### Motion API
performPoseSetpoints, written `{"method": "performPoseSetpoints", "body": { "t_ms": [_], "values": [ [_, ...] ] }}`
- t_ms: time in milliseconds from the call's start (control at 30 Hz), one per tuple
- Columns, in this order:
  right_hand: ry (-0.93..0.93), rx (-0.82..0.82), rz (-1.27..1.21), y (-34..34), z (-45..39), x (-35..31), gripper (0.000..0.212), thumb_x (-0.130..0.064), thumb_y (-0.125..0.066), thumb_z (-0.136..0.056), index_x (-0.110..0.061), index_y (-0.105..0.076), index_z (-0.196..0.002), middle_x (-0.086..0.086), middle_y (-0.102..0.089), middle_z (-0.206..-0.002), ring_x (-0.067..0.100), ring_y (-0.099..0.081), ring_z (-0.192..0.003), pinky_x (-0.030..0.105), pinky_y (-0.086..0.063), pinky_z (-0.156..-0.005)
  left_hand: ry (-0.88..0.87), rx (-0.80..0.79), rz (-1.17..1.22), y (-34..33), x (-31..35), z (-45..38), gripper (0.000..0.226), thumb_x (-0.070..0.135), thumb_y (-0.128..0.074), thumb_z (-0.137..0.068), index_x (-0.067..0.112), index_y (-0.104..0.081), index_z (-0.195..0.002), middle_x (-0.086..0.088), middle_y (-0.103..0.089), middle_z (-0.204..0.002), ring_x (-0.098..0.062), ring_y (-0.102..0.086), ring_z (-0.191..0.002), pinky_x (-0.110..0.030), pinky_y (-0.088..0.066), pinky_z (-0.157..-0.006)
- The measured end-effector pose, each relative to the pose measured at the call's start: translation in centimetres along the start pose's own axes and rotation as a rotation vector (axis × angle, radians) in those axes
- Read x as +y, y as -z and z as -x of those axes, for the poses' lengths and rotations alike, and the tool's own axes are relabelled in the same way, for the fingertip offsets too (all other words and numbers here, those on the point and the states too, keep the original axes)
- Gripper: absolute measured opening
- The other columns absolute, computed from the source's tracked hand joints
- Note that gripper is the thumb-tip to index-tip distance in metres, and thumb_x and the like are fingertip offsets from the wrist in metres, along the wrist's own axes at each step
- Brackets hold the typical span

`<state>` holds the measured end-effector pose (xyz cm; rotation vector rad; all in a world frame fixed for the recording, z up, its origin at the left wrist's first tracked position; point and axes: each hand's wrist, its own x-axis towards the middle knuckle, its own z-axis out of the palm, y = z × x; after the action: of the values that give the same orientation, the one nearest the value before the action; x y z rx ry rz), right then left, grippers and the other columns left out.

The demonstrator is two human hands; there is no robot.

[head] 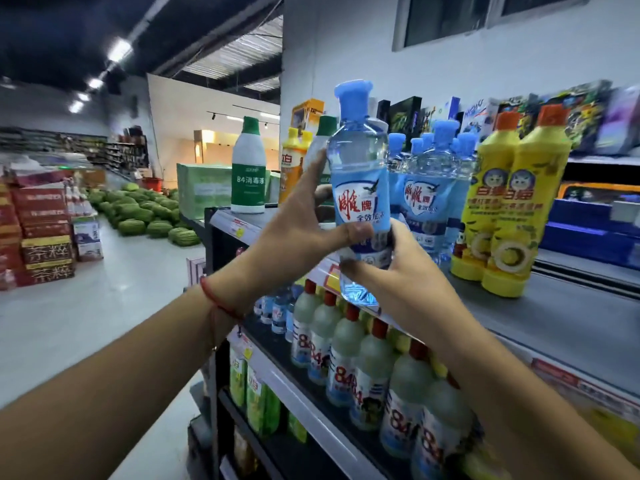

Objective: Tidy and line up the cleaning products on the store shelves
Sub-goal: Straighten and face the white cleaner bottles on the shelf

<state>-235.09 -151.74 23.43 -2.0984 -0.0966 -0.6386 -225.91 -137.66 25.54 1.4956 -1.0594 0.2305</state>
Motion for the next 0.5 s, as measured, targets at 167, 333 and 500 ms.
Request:
{"method": "performPoseSetpoints", "body": {
  "t_ms": [167,333,500],
  "values": [
    [-0.136,0.17,0.111,-0.7,-4.6,0.7,0.031,-0.036,-0.068,-0.092,-0.032,-0.045,-0.113,-0.01,-0.061,-0.104,0.009,-0.059,-0.095,0.029,-0.05,-0.071,-0.127,-0.027,-0.054,-0.5,-2.9,-5.4,0.116,0.007,-0.082,-0.079,0.033,-0.003,-0.159,-0.002,-0.062,-0.124,-0.011,-0.068,-0.108,-0.027,-0.059,-0.085],
    [-0.295,0.308,0.248,-2.1,-7.9,1.7,0.04,-0.039,-0.068,-0.091,-0.028,-0.039,-0.117,-0.001,-0.059,-0.112,0.025,-0.056,-0.111,0.05,-0.053,-0.092,-0.215,-0.148,-0.082,-0.7,-6.5,-9.2,0.117,0.018,-0.08,-0.083,0.047,0.007,-0.155,-0.009,-0.049,-0.144,-0.01,-0.064,-0.115,-0.032,-0.06,-0.088],
    [-0.412,0.329,0.469,-3.8,-9.8,2.2,0.066,-0.037,-0.06,-0.096,-0.017,-0.024,-0.147,0.006,-0.055,-0.136,0.03,-0.055,-0.124,0.049,-0.05,-0.099,-0.208,-0.27,-0.13,0.0,-9.8,-11.4,0.114,0.026,-0.075,-0.088,0.051,0.017,-0.151,0.003,-0.017,-0.166,0.0,-0.05,-0.13,-0.008,-0.044,-0.099]
  ]
}}
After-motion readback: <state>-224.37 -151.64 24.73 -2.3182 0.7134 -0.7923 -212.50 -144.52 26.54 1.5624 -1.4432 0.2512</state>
